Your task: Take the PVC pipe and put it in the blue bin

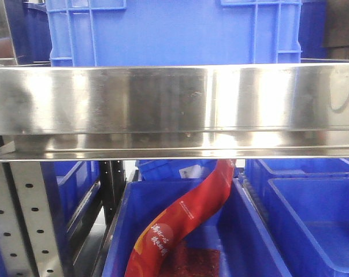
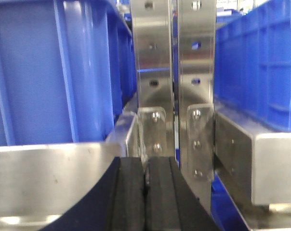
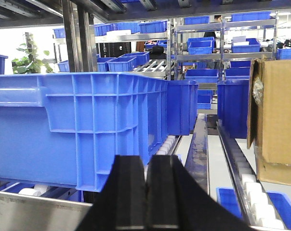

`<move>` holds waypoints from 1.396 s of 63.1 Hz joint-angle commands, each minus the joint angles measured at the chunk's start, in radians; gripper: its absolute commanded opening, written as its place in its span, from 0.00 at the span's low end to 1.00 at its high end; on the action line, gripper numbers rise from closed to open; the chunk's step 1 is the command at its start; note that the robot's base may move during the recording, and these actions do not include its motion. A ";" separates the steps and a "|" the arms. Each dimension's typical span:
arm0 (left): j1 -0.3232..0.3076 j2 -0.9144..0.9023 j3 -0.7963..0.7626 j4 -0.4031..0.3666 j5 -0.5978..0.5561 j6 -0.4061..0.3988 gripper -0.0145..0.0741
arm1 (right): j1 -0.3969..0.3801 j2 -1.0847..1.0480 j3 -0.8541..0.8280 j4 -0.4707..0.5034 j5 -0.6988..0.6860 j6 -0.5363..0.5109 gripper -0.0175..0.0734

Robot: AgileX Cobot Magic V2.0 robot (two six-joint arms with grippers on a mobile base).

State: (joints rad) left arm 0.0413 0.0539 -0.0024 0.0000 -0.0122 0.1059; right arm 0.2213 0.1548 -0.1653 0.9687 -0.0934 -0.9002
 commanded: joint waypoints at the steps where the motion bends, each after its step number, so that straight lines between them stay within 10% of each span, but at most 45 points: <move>1: 0.001 -0.002 0.002 0.000 -0.033 -0.006 0.04 | -0.005 -0.005 0.002 0.001 -0.010 -0.006 0.02; 88: 0.001 -0.002 0.002 -0.038 -0.006 -0.064 0.04 | -0.005 -0.005 0.002 0.001 -0.010 -0.006 0.02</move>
State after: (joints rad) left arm 0.0413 0.0539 0.0024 -0.0255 -0.0109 0.0782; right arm 0.2213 0.1548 -0.1653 0.9687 -0.0934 -0.9002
